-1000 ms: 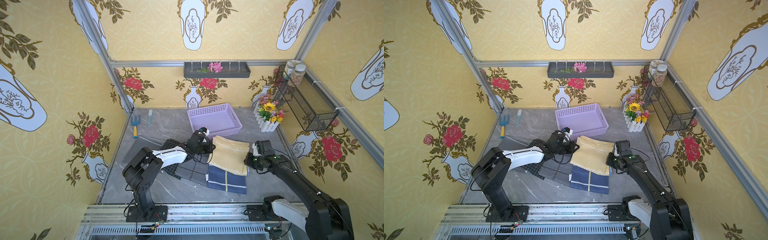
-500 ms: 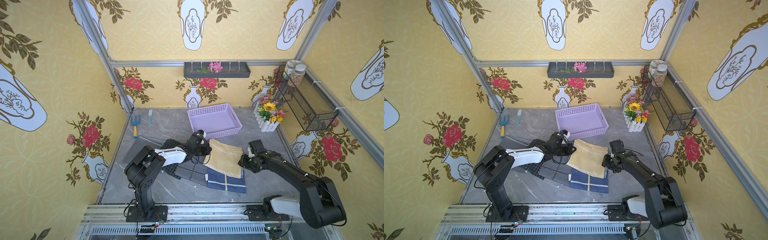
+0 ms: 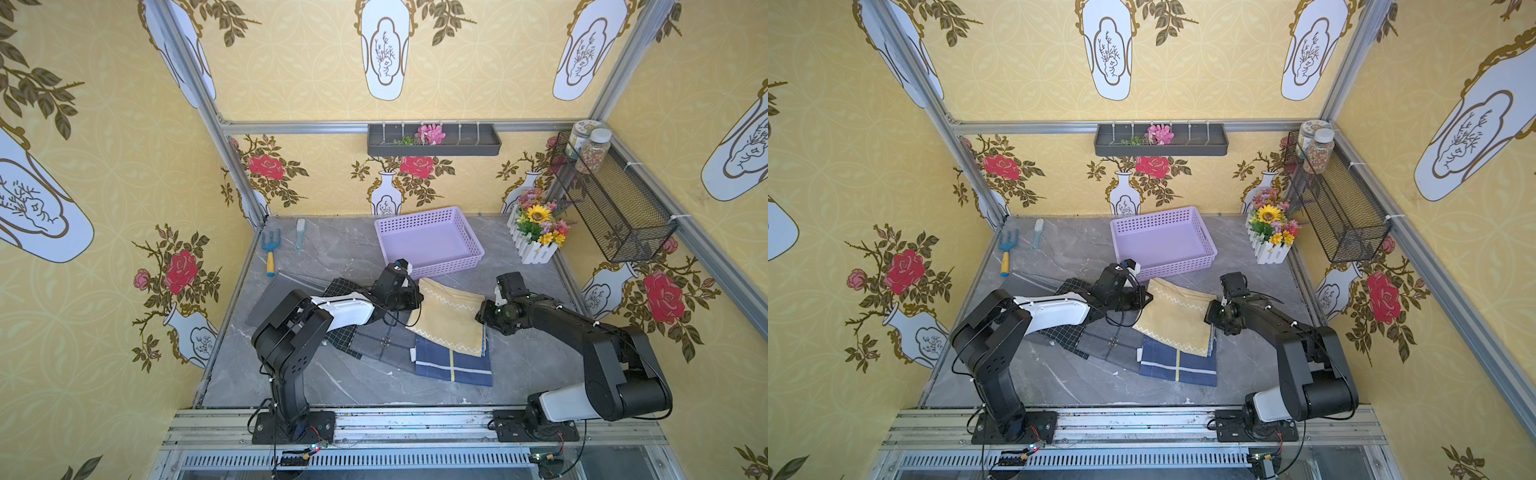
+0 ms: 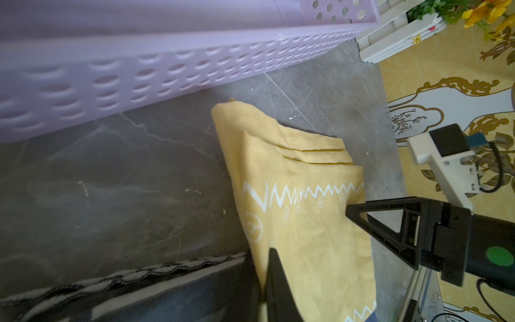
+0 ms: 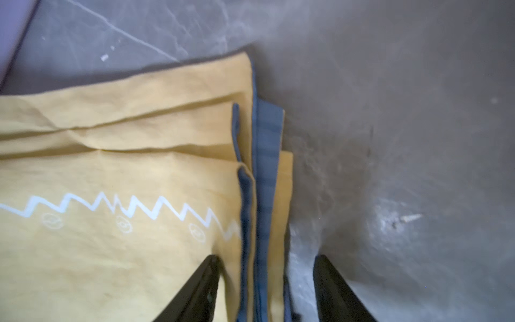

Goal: Put the folded pillowcase in the basket
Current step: Pick up the pillowcase from the pillowcase, then place the pillowcase in the basket.

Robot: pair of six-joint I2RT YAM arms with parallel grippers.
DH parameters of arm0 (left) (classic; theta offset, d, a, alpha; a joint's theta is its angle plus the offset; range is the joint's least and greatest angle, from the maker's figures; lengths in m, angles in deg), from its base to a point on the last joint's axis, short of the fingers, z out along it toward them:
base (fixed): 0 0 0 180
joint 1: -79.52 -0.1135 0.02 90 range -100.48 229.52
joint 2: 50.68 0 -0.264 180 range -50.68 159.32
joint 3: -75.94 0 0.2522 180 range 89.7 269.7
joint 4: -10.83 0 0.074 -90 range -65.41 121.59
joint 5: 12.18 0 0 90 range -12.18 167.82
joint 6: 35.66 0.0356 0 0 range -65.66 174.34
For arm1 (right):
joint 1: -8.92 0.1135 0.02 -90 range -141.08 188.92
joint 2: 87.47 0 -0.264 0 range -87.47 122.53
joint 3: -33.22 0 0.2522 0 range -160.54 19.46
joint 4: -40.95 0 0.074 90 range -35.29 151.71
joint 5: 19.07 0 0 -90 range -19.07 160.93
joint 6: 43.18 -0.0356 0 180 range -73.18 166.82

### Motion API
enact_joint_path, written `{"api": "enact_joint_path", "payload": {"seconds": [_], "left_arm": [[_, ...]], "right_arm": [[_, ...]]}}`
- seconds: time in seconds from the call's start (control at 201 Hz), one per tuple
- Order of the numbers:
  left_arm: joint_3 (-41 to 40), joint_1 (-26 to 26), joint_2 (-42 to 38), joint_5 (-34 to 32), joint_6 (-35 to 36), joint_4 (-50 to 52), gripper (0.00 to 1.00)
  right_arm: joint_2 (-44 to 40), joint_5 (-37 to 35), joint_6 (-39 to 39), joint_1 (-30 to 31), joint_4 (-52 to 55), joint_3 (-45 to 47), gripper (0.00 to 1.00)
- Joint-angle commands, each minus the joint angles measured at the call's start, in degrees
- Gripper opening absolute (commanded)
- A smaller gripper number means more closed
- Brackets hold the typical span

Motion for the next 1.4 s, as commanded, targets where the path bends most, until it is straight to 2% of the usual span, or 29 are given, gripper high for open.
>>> {"api": "enact_joint_path", "payload": {"seconds": [0.0, 0.085, 0.304, 0.399, 0.473, 0.628, 0.872, 1.126, 1.271, 1.396], "left_arm": [[0.2, -0.2, 0.8, -0.1, 0.1, -0.1, 0.00], [0.1, -0.2, 0.8, -0.2, 0.1, 0.1, 0.00], [-0.5, -0.3, 0.2, -0.8, 0.0, 0.1, 0.00], [-0.7, -0.3, 0.1, -0.9, -0.1, -0.2, 0.00], [-1.0, -0.4, 0.0, -0.9, -0.3, -0.5, 0.00], [-1.9, -0.4, -1.5, -0.8, -0.8, -2.0, 0.00], [-6.1, -0.4, -6.6, -0.3, -0.9, -6.8, 0.00], [-10.8, -0.3, -16.8, -2.1, -0.8, -9.0, 0.00], [-12.2, -0.4, -22.7, -5.5, -0.1, -9.0, 0.00], [-10.3, -1.1, -23.6, -7.9, 1.7, -7.9, 0.00]], "right_arm": [[2.3, 2.0, 0.2, -0.1, -1.6, 0.0, 0.55], [3.4, 3.0, -0.1, -0.1, -2.8, 0.2, 0.49], [4.1, 3.5, -0.3, -0.1, -3.2, 0.2, 0.25], [4.0, 3.6, 0.0, -0.1, -3.2, 0.2, 0.07], [3.8, 3.9, 0.2, -0.1, -3.3, 0.2, 0.00], [0.2, 3.9, 0.9, 0.0, -3.6, 0.8, 0.00], [-12.7, 1.6, 2.2, 1.0, -4.0, 3.0, 0.00], [-22.0, 2.3, 2.6, 2.3, -3.9, 2.6, 0.00], [-23.3, 1.5, 3.1, 2.8, -5.1, 0.0, 0.00], [-20.2, 1.5, 4.7, 2.8, -6.2, -4.5, 0.00]]}}
